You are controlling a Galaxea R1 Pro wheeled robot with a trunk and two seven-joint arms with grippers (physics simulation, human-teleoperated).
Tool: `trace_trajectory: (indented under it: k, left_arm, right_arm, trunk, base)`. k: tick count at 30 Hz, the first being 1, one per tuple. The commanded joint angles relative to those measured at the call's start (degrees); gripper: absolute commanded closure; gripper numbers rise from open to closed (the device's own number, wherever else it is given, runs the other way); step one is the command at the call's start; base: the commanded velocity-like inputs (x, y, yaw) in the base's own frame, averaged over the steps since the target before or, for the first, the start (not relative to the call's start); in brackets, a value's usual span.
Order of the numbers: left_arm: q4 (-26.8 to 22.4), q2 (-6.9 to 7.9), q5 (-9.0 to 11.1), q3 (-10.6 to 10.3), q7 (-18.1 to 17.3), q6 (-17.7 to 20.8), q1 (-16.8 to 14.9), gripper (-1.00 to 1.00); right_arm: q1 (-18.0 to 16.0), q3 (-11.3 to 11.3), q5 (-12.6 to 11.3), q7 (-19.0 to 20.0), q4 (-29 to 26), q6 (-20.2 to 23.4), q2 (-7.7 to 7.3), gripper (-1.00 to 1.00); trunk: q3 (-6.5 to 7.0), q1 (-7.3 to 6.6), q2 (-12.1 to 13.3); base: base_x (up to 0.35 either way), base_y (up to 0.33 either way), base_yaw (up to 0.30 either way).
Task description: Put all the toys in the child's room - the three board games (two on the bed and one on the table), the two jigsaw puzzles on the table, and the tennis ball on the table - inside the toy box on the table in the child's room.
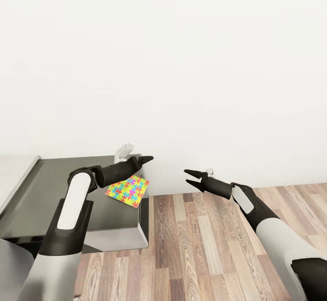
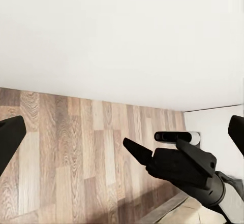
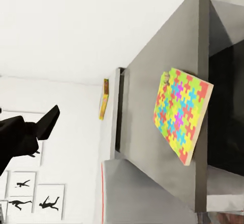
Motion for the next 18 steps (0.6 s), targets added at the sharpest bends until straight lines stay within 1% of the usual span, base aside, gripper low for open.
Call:
trace_trajectory:
  k: [1, 5, 6, 8, 11, 13, 16, 18]
  left_arm:
    - [0.0, -0.02, 0.6, 0.0, 0.6, 0.1, 0.0, -1.0]
    - [0.0, 0.27, 1.9, 0.3, 0.5, 0.3, -0.1, -1.0]
    - [0.0, 0.27, 1.9, 0.3, 0.5, 0.3, -0.1, -1.0]
    - [0.0, 0.34, 2.8, 0.4, 0.5, 0.4, -0.1, -1.0]
    - [0.0, 0.37, 3.3, 0.4, 0.5, 0.4, -0.1, -1.0]
    - [0.0, 0.43, 4.4, 0.5, 0.5, 0.5, -0.1, -1.0]
    - [0.0, 0.46, 4.9, 0.5, 0.5, 0.5, -0.1, -1.0]
    - [0.0, 0.47, 5.7, 0.5, 0.5, 0.5, -0.1, -1.0]
  right_arm:
    - [-0.1, 0.3, -0.4, 0.0, 0.0, 0.3, -0.07, -1.0]
    - [-0.4, 0.6, -0.2, 1.1, 0.5, -0.2, 0.04, -1.0]
    - [-0.4, 0.6, -0.2, 1.1, 0.5, -0.2, 0.04, -1.0]
    - [-0.5, 0.8, -0.1, 1.6, 0.7, -0.4, 0.08, -1.0]
    - [-0.5, 0.9, -0.1, 1.7, 0.8, -0.5, 0.1, -1.0]
    - [-0.6, 1.1, 0.0, 2.0, 0.9, -0.7, 0.16, -1.0]
    - [-0.6, 1.1, 0.0, 2.0, 1.0, -0.8, 0.18, -1.0]
    - [-0.6, 1.3, 0.0, 2.1, 1.0, -0.9, 0.2, -1.0]
  trunk:
    - [-0.27, 0.25, -0.5]
    - [-0.98, 1.13, -2.1]
    - [-1.16, 1.34, -2.5]
    - [-1.52, 1.78, -3.3]
    - [-2.06, 2.44, -4.5]
    - [-2.42, 2.88, -5.3]
    - [-2.96, 3.54, -6.5]
    - [-3.32, 3.98, -7.3]
  base:
    - [0.0, 0.0, 0.0]
    - [0.0, 0.0, 0.0]
    - [0.0, 0.0, 0.0]
    - [0.0, 0.0, 0.0]
    - [0.0, 0.0, 0.0]
    - [0.0, 0.0, 0.0]
    - [0.0, 0.0, 0.0]
    - [0.0, 0.0, 0.0]
